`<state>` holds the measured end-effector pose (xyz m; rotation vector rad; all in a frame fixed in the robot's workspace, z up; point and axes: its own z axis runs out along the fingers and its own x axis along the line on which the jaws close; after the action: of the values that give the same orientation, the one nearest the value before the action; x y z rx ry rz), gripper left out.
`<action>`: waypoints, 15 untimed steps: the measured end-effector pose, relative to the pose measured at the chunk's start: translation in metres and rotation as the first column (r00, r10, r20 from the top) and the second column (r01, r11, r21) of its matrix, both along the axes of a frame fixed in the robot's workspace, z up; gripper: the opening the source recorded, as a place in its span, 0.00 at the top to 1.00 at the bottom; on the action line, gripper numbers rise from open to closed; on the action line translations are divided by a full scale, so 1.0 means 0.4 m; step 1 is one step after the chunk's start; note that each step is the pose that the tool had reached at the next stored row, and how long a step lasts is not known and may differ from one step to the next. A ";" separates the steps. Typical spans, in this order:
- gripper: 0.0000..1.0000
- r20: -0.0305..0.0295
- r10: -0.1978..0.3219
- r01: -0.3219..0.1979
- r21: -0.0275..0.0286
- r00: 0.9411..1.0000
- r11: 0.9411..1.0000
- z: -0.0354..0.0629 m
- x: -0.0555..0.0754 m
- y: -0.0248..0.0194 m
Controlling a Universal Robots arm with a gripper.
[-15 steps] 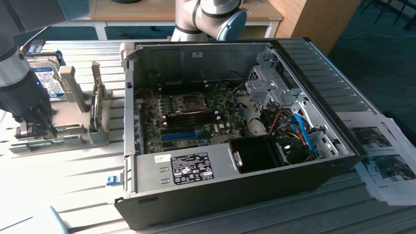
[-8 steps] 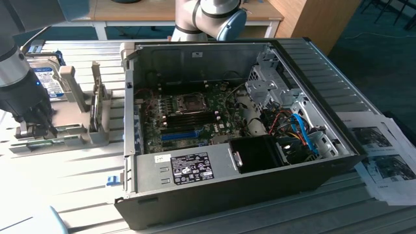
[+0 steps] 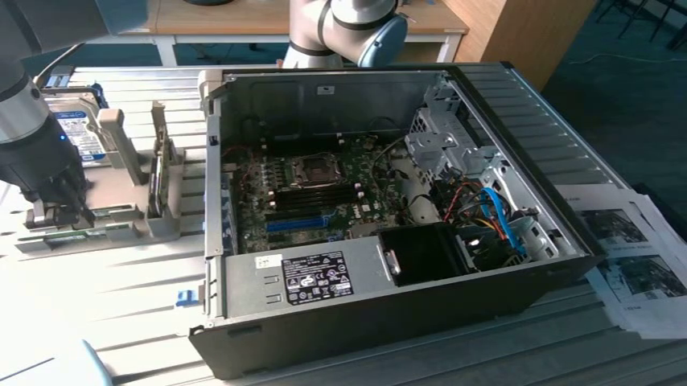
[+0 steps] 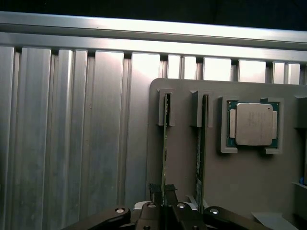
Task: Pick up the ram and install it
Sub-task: 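Pick up the ram and move it above insertion slot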
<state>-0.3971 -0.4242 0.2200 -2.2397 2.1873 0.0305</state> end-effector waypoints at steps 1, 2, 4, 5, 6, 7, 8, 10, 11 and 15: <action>0.84 0.000 0.000 0.000 0.000 1.000 1.000 0.000 0.000 0.000; 0.84 0.000 0.000 0.000 0.000 1.000 1.000 0.000 0.000 0.000; 0.84 0.000 0.000 0.000 0.000 1.000 1.000 0.000 0.000 0.000; 0.84 0.000 0.000 0.000 0.000 1.000 1.000 0.000 0.000 0.000; 0.84 0.000 0.000 0.000 0.000 1.000 1.000 0.000 0.000 0.000; 0.84 0.000 0.000 0.000 0.000 1.000 1.000 0.000 0.000 0.000; 0.84 0.000 0.000 0.000 0.000 1.000 1.000 0.000 0.000 0.000; 0.84 0.000 0.000 0.000 0.000 1.000 1.000 0.000 0.000 0.000; 0.84 0.000 0.000 0.000 0.000 1.000 1.000 0.000 0.000 0.000; 0.84 0.000 0.000 0.000 0.000 1.000 1.000 0.000 0.000 0.000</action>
<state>-0.3970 -0.4242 0.2200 -2.2397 2.1873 0.0305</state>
